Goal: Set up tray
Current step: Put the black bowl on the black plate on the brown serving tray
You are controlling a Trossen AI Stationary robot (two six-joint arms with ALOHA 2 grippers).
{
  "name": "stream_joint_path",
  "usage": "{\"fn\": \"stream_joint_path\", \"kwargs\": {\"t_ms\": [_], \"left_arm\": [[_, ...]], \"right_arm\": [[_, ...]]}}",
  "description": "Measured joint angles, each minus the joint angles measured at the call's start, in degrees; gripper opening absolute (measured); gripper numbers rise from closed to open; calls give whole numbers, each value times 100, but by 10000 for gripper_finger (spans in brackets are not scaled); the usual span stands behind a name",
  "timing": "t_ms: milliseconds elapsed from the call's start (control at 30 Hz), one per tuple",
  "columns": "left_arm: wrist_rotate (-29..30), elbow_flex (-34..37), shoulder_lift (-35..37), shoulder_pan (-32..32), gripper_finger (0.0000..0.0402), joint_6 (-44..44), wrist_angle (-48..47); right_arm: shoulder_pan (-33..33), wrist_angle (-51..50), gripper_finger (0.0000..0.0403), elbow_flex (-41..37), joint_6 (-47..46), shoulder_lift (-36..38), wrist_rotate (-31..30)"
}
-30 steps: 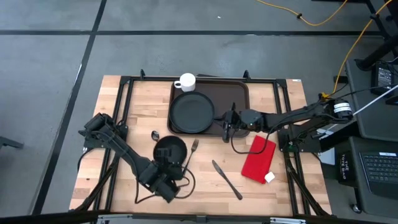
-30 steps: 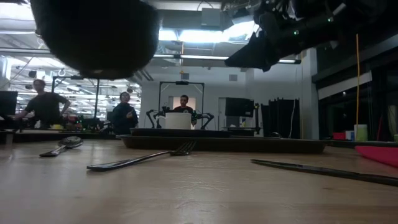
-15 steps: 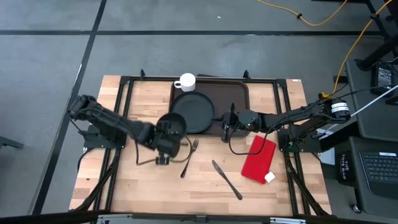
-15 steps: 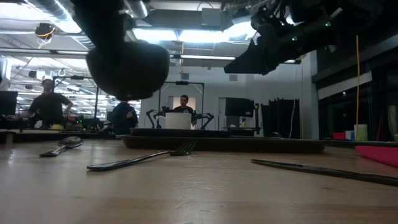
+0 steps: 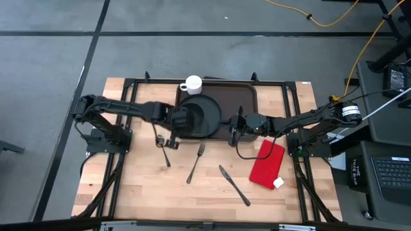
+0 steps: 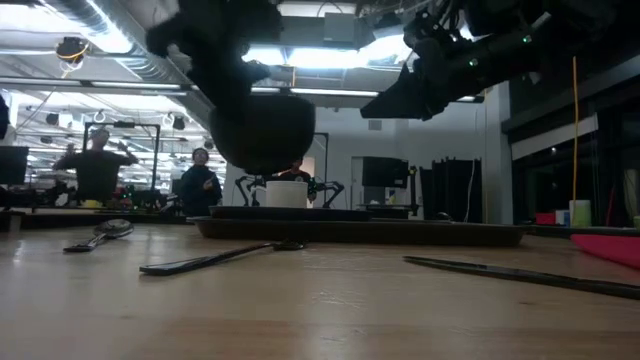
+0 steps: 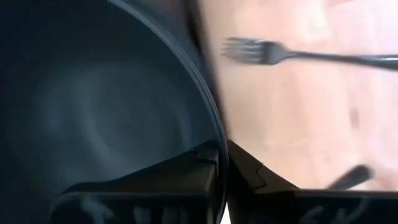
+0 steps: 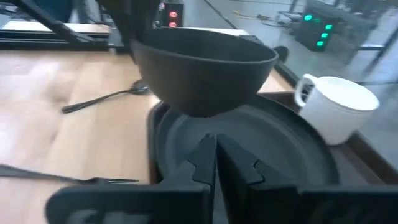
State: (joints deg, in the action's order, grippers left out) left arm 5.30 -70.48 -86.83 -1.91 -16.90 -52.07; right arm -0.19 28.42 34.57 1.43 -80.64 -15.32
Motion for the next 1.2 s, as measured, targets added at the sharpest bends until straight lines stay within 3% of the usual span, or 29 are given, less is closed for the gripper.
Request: {"fn": "stream_joint_path", "kwargs": {"t_ms": [167, 433, 767, 1200], "left_arm": [[-19, -2, -7, -503, 2, -447, 20], [-33, -2, -393, -820, 2, -1130, 161], [-89, -2, -903, -1030, 2, -1804, 416], [-92, -2, -1353, -1383, 2, -2243, 600]], "right_arm": [[-2, -8, 5, 0, 12, 0, -511], [-2, 321, 23, 0, 52, 1, -891], [-13, 365, 5, 0, 50, 2, -875], [-15, 388, 34, 0, 382, 2, -876]]}}
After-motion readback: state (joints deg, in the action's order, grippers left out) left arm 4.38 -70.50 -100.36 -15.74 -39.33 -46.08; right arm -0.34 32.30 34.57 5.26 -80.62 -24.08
